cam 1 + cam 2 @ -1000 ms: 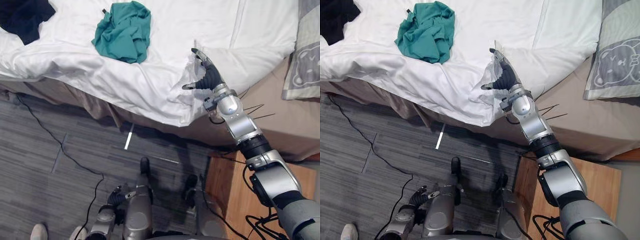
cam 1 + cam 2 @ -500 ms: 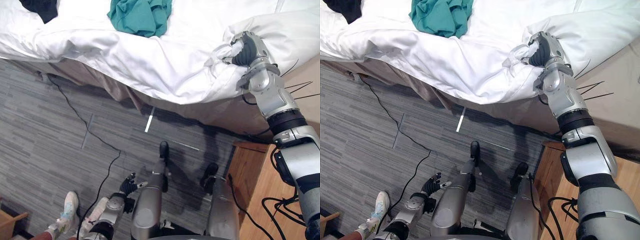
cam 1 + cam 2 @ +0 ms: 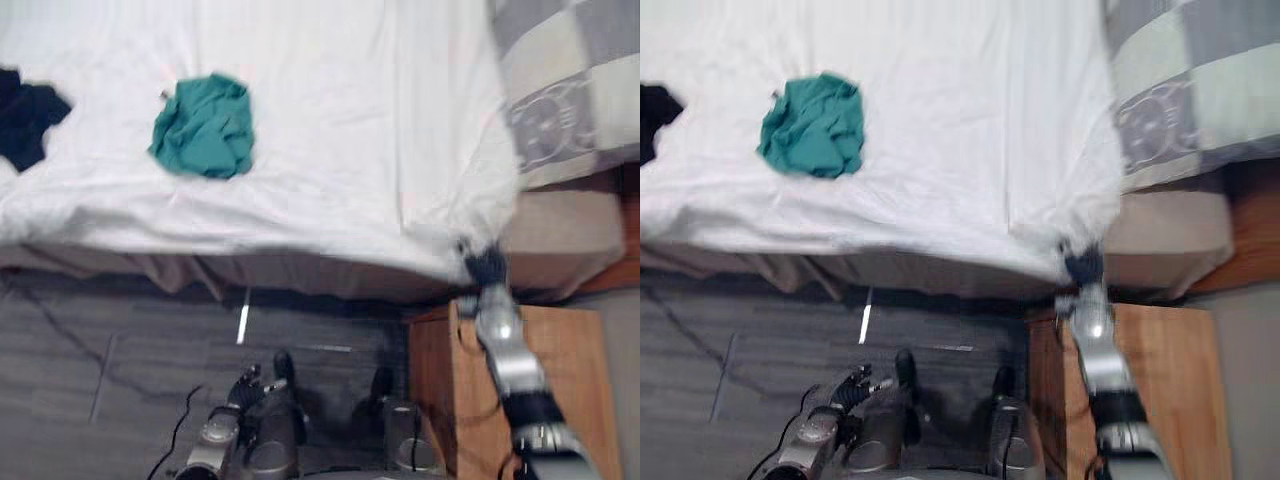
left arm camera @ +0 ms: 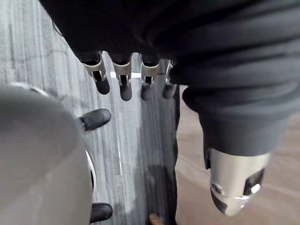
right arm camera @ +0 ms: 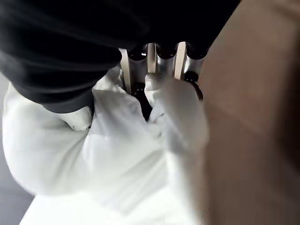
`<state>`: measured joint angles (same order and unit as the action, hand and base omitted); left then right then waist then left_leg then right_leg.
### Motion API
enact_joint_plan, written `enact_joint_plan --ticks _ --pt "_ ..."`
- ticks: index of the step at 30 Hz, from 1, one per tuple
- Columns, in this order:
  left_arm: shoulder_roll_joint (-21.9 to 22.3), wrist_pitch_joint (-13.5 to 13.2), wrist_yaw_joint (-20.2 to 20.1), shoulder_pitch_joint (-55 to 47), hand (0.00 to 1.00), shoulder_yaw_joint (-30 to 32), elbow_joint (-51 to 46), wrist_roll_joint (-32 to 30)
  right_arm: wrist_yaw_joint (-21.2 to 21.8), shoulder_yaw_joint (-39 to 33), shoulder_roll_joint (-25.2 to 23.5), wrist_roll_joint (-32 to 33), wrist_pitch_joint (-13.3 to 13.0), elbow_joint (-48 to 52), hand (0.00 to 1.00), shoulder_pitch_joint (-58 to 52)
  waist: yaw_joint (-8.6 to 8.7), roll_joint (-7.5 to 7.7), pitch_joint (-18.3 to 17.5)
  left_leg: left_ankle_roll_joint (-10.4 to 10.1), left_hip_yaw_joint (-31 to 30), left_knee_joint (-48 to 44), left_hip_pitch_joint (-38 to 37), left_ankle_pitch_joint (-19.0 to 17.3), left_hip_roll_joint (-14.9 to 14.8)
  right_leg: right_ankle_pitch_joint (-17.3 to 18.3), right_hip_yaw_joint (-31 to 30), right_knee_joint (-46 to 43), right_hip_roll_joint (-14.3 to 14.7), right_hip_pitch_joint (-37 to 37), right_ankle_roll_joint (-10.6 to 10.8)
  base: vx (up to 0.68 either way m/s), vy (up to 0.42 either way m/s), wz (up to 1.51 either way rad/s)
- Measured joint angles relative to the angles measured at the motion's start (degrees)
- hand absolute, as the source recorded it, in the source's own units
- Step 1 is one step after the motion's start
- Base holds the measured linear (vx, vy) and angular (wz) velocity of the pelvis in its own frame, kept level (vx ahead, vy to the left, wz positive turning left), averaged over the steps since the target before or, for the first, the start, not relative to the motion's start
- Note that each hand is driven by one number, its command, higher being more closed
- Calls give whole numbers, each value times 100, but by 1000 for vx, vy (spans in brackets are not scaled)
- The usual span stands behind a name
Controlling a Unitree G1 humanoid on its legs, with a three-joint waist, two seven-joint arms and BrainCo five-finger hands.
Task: Tidy the bed and pick cloth on bed and put in laundry
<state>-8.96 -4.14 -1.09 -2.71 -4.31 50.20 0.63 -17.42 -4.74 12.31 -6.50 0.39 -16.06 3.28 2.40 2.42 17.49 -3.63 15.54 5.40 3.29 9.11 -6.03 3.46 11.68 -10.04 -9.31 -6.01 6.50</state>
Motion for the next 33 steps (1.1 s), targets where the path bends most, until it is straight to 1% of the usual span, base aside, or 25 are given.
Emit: enact_joint_plan --ticks 1,2,3,4,5,9,11,12,13,14,15,16,17,19,21,22,25,27,28,29,30,31,32,33 --pt "29 23 6 -60 0 2 15 -38 -15 -16 -86 49 13 -4 100 -260 9 -2 -113 -23 75 4 -89 -40 -10 -6 -73 52 22 54 2 87 0 -46" --pt "73 60 15 -116 0 11 65 -49 -15 -15 -187 98 -18 3 0 -496 16 -32 -261 -43 194 15 -186 -87 -28 -12 -150 117 46 115 9 78 -3 -43" --pt "115 93 19 -115 0 11 164 -81 -40 -24 -303 141 -15 -57 0 -537 39 -81 -398 -60 237 37 -285 -123 -46 -25 -186 207 74 225 15 71 -6 -32" --pt "137 108 21 -114 0 12 200 -106 -81 -59 -381 157 8 -136 0 -555 59 -108 -461 -71 268 45 -353 -154 -65 -31 -197 249 94 300 7 73 -14 -15" --pt "156 114 27 -127 0 27 227 -126 -151 -171 -526 222 21 -353 0 -582 14 -127 -494 -94 293 47 -477 -196 -92 -41 -210 307 122 432 -8 64 -12 -6" --pt "192 122 6 -159 0 189 371 -96 -471 -664 -775 815 47 -1140 0 -598 17 -148 -588 -132 396 50 -625 -259 -130 -74 -233 494 175 687 -27 81 -5 -4" --pt "191 122 -8 -162 0 258 406 -31 -729 -1106 -796 941 173 -1686 0 -611 22 -133 -606 -132 540 51 -654 -258 -129 -124 -247 602 184 756 -26 75 8 -6" --pt "191 121 -12 -161 0 277 439 -12 -958 -1423 -804 1001 306 -2011 0 -716 27 -128 -609 -133 591 53 -716 -258 -123 -132 -256 655 185 835 -27 76 9 -8" --pt "186 122 -15 -174 0 283 440 -9 -1137 -1577 -806 1050 362 -2126 0 -880 39 -129 -609 -136 654 54 -774 -260 -122 -132 -267 685 185 895 -28 79 7 -12" --pt "188 121 -16 -195 0 320 440 -7 -1306 -1659 -806 1045 384 -2133 0 -1013 48 -132 -611 -147 726 55 -823 -268 -126 -132 -297 724 194 943 -28 42 -2 -17" --pt "199 124 -19 -248 0 433 440 -2 -1497 -1753 -805 1045 399 -2125 0 -1155 102 -137 -615 -174 796 56 -876 -287 -144 -131 -339 736 215 973 -29 32 -11 -31" --pt "182 140 -22 -313 0 517 441 14 -1729 -1916 -800 1047 419 -1993 0 -1273 203 -147 -625 -194 861 56 -929 -305 -177 -130 -408 734 251 968 -31 9 -18 -30" --pt "175 148 -29 -318 0 517 442 23 -1781 -1983 -801 1050 418 -1926 0 -1300 225 -148 -626 -197 875 57 -943 -309 -184 -129 -410 733 257 964 -31 -8 -22 -29" --pt "169 147 -135 -352 0 521 441 37 -1990 -2373 -771 1050 343 -1368 0 -1427 300 -156 -630 -203 922 57 -974 -329 -210 -120 -448 725 280 954 -45 -24 -13 -13" --pt "167 147 -162 -369 0 543 438 91 -2059 -2626 -688 1025 263 -738 0 -1448 304 -152 -633 -195 959 57 -987 -351 -218 -119 -468 717 286 950 -49 -35 4 -5" --pt "167 146 -217 -393 0 623 435 99 -2117 -2692 -605 925 212 -266 100 -1437 303 -145 -640 -191 968 57 -993 -354 -212 -117 -478 712 281 950 -55 -36 9 -3" --pt "109 144 -245 -467 0 657 418 101 -2064 -2689 -417 679 82 639 100 -1397 304 -136 -712 -185 964 57 -986 -358 -199 -104 -471 707 267 948 -76 -15 7 1" --pt "42 146 -243 -558 0 648 394 100 -1721 -2562 -180 536 -47 1320 100 -1296 295 -118 -817 -179 943 57 -973 -362 -190 -103 -450 708 258 953 -75 5 6 5" --pt "27 145 -243 -575 0 645 386 100 -1589 -2503 -124 539 -85 1434 100 -1232 291 -115 -821 -178 930 57 -967 -361 -188 -103 -438 708 257 959 -75 7 1 8" --pt "-4 148 -240 -596 0 628 387 99 -1250 -2240 36 583 -227 1660 100 -1100 292 -108 -826 -175 893 57 -960 -359 -184 -105 -417 709 253 957 -73 2 -1 9" --pt "-32 152 -240 -611 0 619 387 98 -983 -1929 178 609 -303 1776 100 -973 290 -97 -829 -173 842 57 -948 -358 -179 -116 -401 708 253 958 -57 2 -1 9" --pt "-39 167 -239 -617 0 616 387 95 -840 -1736 261 627 -342 1788 100 -890 280 -91 -833 -173 828 57 -939 -358 -178 -122 -392 707 253 959 -46 -16 -1 8" --pt "-50 186 -230 -612 0 610 381 93 -532 -1332 419 759 -359 1780 100 -686 219 -88 -834 -172 805 57 -879 -358 -176 -122 -370 704 251 955 -46 -25 1 8" --pt "-54 215 -215 -609 0 600 376 86 -317 -1011 499 880 -390 1699 100 -418 142 -94 -832 -171 772 55 -834 -357 -173 -120 -342 693 244 917 -45 -24 1 11"
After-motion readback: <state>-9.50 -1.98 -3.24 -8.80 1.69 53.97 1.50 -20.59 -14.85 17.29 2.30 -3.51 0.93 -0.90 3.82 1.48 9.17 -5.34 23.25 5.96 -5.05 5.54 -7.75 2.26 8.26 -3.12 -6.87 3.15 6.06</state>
